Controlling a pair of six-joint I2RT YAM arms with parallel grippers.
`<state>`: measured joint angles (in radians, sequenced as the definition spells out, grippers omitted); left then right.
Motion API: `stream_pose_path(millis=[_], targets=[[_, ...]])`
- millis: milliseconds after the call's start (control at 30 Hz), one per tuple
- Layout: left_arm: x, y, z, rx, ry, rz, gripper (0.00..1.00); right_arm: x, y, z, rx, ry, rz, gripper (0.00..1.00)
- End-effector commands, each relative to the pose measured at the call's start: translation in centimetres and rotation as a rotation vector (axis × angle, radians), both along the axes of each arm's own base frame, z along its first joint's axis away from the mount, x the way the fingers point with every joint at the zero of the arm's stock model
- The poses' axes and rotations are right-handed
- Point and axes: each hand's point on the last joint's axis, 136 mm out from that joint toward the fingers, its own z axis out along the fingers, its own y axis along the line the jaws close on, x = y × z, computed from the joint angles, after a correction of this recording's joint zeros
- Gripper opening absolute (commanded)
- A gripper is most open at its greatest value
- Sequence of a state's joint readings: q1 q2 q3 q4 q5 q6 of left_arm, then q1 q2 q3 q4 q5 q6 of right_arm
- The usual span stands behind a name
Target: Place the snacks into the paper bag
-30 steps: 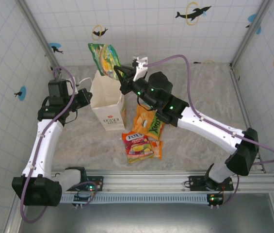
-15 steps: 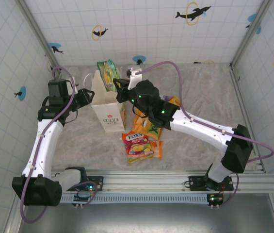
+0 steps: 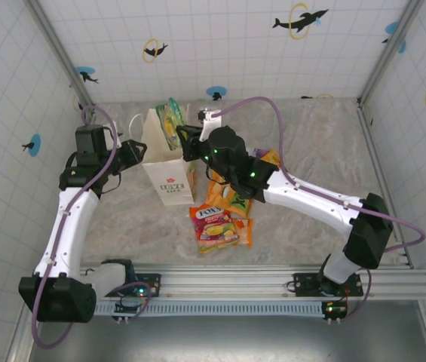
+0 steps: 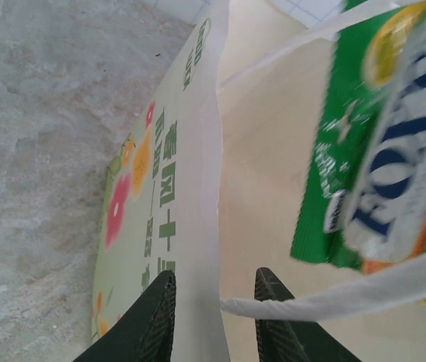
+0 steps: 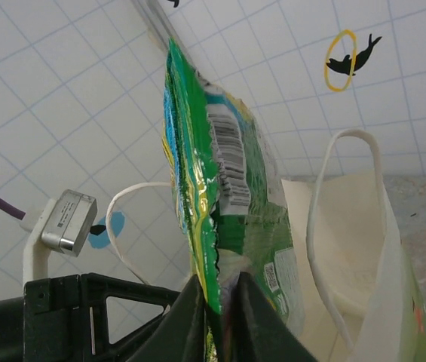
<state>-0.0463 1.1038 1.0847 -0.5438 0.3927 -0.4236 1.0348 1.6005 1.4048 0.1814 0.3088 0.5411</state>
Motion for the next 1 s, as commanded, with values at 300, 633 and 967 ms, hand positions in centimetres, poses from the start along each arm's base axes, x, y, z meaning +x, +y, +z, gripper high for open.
stream_pose_path(millis=[300, 633, 967], targets=[[-0.1, -0.5, -0.9, -0.014, 0.016, -0.019, 0.21, -0.5, 0.0, 3.0, 0.053, -0.066, 0.032, 0.36], [-0.1, -0.4, -0.4, -0.007, 0.003, -0.014, 0.18, -1.9, -6.1, 2.2, -0.024, -0.139, 0.006, 0.41], [-0.1, -0.4, -0.1, -0.01, -0.003, -0.014, 0.18, -0.8, -15.4, -9.0, -0.12, 0.109, -0.048, 0.45]])
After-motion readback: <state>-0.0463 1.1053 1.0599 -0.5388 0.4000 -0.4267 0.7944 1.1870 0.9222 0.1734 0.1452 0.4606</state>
